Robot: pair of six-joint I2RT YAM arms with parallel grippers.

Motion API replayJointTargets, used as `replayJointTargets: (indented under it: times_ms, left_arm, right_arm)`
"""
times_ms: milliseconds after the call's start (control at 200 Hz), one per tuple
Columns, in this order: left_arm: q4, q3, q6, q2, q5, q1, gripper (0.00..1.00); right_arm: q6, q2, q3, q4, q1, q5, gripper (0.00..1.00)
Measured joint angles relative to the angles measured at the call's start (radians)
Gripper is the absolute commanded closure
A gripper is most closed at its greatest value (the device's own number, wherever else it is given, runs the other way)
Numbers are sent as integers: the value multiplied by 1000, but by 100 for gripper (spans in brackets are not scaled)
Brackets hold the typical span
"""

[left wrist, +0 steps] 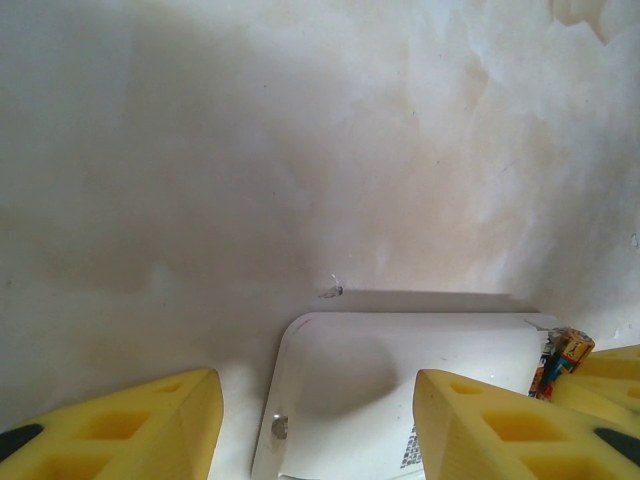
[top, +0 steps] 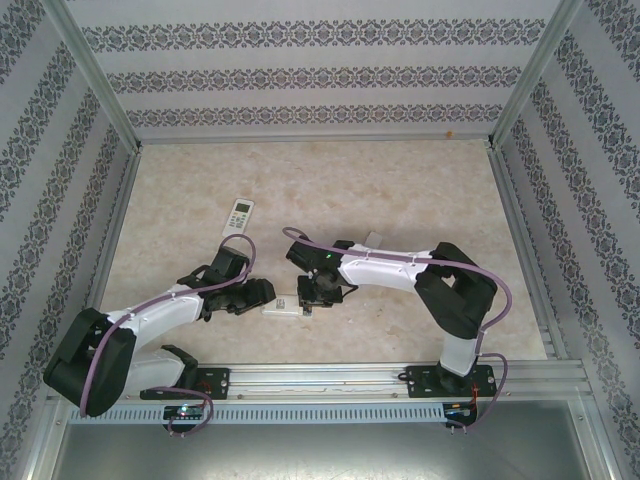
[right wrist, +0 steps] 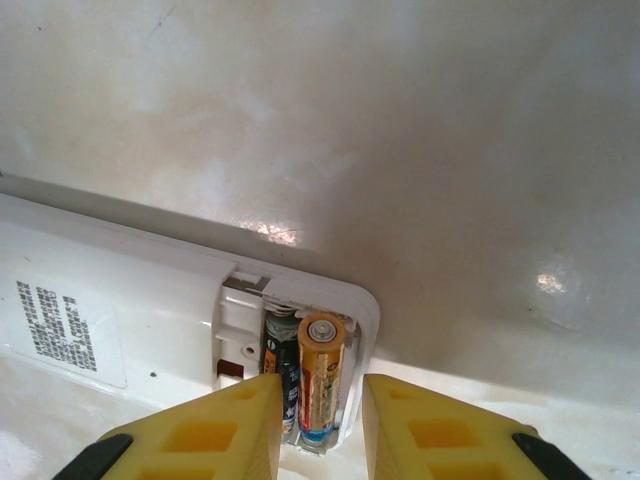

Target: Load the batteries into the remote control

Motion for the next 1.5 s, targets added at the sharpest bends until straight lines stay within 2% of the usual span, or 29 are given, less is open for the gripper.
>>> replayJointTargets:
  times_ms: [180,425,869,1209,1364,1499]
  left_arm:
    - [0,0,0,2,0,0,45]
    - [-1,2,0,5,0,0,45]
    - [-2,6,1,14,-2,0,45]
    - [-3,8,0,20,-3,0,45]
    - [-3,8,0,20,-3,0,45]
    - [-3,8,0,20,-3,0,44]
  right_arm:
    - [0,-5,0,2,0,0,73]
    - [-1,-5,0,2,-9,5,80]
    - [0,2,0,9,-19,3,84]
    - [89,22,-13,33,13,-8,84]
    - [129,29,-12,32,30,1,95]
    - [146,31,-10,25,51,30,95]
